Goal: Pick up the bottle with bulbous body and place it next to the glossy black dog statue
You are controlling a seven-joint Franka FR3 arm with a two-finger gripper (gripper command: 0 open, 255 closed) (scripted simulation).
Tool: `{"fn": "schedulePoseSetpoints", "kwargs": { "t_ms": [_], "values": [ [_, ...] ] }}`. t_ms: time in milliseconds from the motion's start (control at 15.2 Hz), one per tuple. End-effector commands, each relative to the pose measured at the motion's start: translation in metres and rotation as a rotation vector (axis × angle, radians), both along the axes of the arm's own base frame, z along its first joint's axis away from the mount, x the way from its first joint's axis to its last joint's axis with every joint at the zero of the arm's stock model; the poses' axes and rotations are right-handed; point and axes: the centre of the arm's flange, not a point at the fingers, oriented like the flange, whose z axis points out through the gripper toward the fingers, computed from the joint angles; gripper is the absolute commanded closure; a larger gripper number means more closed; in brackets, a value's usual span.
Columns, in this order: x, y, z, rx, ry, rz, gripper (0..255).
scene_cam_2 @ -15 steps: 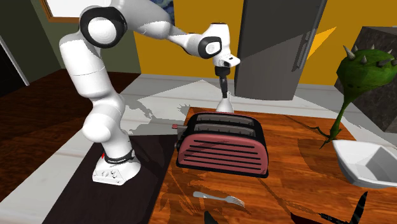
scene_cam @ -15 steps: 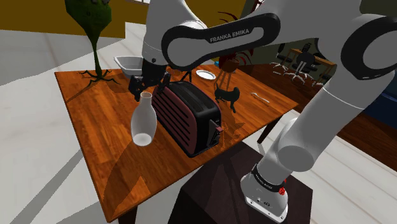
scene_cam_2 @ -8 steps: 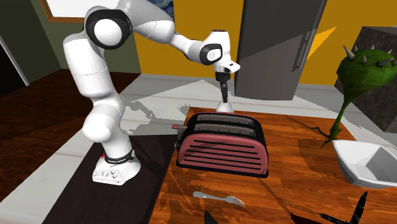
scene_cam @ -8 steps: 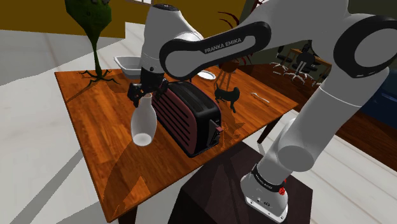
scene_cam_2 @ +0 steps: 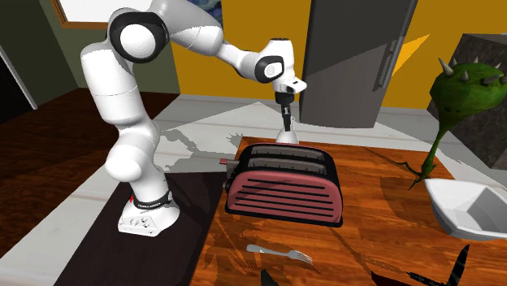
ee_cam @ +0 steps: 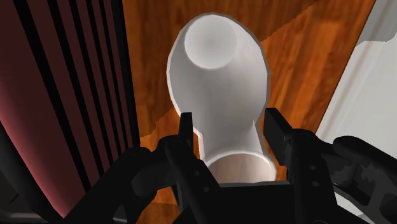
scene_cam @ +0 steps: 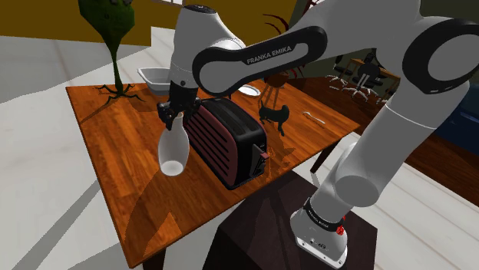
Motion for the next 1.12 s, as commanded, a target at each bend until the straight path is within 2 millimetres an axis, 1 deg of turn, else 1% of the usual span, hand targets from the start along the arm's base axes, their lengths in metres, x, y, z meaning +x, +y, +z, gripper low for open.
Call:
{"fn": "schedulePoseSetpoints", "kwargs": {
  "t_ms": [0, 396, 1056],
  "values": [
    [0.0, 0.0, -0.001, 0.0, 0.002, 0.0, 255],
    [0.0, 0.0, -0.001, 0.0, 0.002, 0.0, 255],
    [0.0, 0.0, 0.052, 0.0, 0.002, 0.0, 255]
  ]
}}
